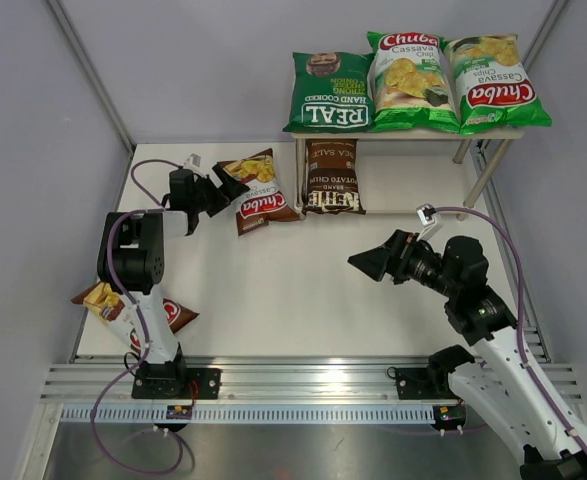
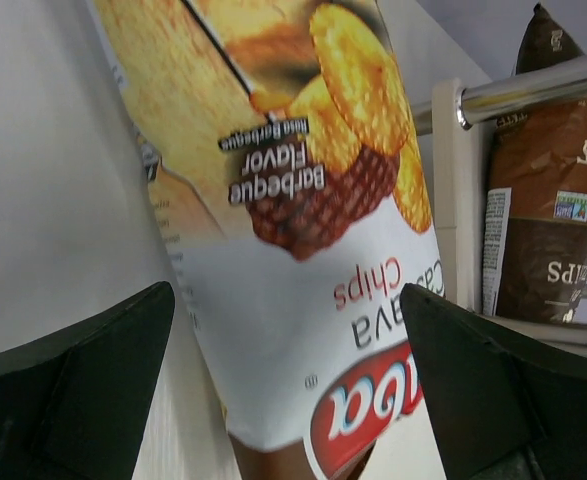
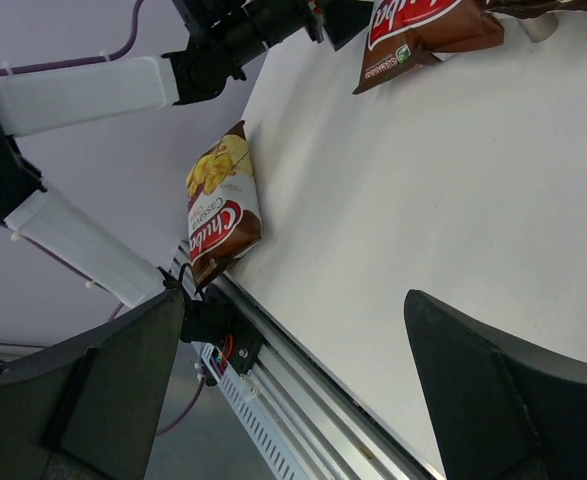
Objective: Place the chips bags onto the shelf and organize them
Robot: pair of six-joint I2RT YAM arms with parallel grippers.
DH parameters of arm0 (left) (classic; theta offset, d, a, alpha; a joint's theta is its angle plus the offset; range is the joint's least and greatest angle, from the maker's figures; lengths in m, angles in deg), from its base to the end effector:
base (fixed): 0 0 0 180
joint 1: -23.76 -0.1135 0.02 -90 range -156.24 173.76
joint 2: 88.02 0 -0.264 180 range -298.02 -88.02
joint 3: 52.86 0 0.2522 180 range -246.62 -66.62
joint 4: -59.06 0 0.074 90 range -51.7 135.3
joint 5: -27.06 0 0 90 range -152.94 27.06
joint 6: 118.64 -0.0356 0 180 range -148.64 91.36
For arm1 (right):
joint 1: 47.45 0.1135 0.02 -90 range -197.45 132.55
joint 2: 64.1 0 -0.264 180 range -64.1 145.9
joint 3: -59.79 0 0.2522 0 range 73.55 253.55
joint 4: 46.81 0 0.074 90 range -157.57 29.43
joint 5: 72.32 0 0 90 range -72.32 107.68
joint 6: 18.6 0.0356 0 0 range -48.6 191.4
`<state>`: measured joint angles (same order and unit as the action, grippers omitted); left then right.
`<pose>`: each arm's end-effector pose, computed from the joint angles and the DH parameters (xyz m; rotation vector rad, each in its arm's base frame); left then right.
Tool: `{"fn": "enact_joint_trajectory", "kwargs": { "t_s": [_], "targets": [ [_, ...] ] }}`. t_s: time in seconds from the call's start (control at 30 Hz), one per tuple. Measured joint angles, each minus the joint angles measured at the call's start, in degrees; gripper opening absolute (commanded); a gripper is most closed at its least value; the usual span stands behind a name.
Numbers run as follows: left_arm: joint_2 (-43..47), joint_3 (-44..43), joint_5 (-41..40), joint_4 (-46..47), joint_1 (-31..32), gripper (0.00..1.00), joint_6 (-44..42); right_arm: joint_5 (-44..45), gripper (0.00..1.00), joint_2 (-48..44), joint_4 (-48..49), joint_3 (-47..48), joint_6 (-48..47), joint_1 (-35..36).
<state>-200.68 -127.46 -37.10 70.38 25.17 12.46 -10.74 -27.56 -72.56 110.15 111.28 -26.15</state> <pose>0.4145 -0.0257 0.1539 -0.4322 2.0684 -0.9145 0.1390 0.0724 0.3092 -0.0774 1.9177 1.1855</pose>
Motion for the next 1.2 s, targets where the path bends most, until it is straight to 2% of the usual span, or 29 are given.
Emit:
{"fn": "enact_joint_trajectory", "kwargs": {
  "t_s": [0.1,0.3,0.43,0.5,0.53,0.67,0.8,0.97,1.1,1.2],
  "targets": [
    [-4.2,-4.3,1.8,0.4,-0.4,0.98,0.9,-1.2,0.99,-0.5,0.0,0.0,0.0,0.0],
    [-9.4,-7.1,4.2,2.1,-0.7,0.85,3.4,-1.6,0.99,-0.7,0.0,-0.4,0.0,0.0],
    [-9.3,-7.1,3.9,2.2,-0.7,0.67,4.2,-1.7,0.99,-0.9,0.1,-1.5,0.6,0.0],
    [-8.5,-6.1,3.2,3.0,-0.6,0.44,4.8,-1.7,0.99,-0.9,0.1,-1.7,0.9,0.0],
    [-7.7,-5.2,2.8,3.7,-0.6,0.39,5.3,-1.6,0.99,-0.9,0.1,-1.8,0.9,0.0],
    [-1.9,-1.2,-0.3,5.4,-0.3,0.29,6.4,-1.6,0.99,-0.5,0.7,-1.8,1.4,0.0],
    [1.7,3.0,-3.8,6.5,-0.4,0.22,7.8,-1.6,0.99,0.3,2.3,-2.5,2.0,0.0],
    [9.4,12.7,-7.1,8.3,-0.6,0.15,12.0,-1.7,0.99,1.6,4.6,-4.2,3.1,0.0],
    [18.8,21.9,-8.8,8.6,-0.4,0.15,16.8,-2.7,0.99,3.8,10.2,-7.3,5.2,0.0],
    [28.2,28.8,-10.3,9.0,0.5,0.15,20.2,-3.2,0.99,7.1,17.8,-11.0,8.8,0.1]
  ]
}}
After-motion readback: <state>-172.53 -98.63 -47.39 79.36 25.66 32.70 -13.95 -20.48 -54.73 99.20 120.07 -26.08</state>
